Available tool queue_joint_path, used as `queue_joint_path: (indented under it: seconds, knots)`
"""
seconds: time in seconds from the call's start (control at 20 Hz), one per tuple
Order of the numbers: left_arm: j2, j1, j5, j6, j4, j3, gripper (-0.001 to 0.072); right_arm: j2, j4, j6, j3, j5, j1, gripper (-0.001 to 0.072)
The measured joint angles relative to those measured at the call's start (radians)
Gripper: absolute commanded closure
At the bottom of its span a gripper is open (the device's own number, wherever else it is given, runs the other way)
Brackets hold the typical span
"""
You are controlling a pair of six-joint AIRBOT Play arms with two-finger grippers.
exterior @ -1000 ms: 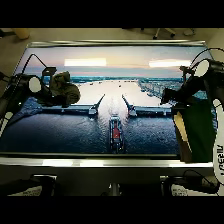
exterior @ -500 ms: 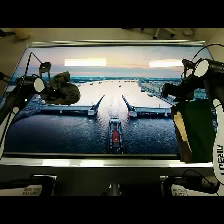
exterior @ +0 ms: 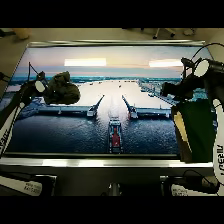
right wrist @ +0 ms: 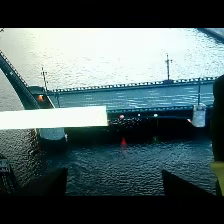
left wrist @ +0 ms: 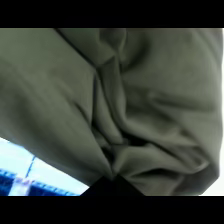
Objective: Fold the shirts.
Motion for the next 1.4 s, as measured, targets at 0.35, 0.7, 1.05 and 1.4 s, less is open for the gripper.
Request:
queue_joint_path:
  seconds: [0.35,0.7,1.05,1.4]
  knots:
    - [0.425,-0.227,0.145,0.343,-0.033,0.185,0.0688,0.264,-0.076,-0.049,0.001,-0.095,0.000,0.0107]
    - [0.713,-0.438,0.118,0.315,0.041,0.182,0.0687,0.615,-0.141,-0.045,0.001,-0.184,0.000,0.0105]
    - [0.644,-0.513,0.003,0.171,0.063,-0.340,0.0686,0.528,-0.053,-0.042,-0.245,0.074,0.000,0.0033]
    - [0.637,-0.530,0.018,0.112,0.017,-0.547,0.0686,0.301,0.321,-0.158,-0.655,-0.068,0.002,0.0033]
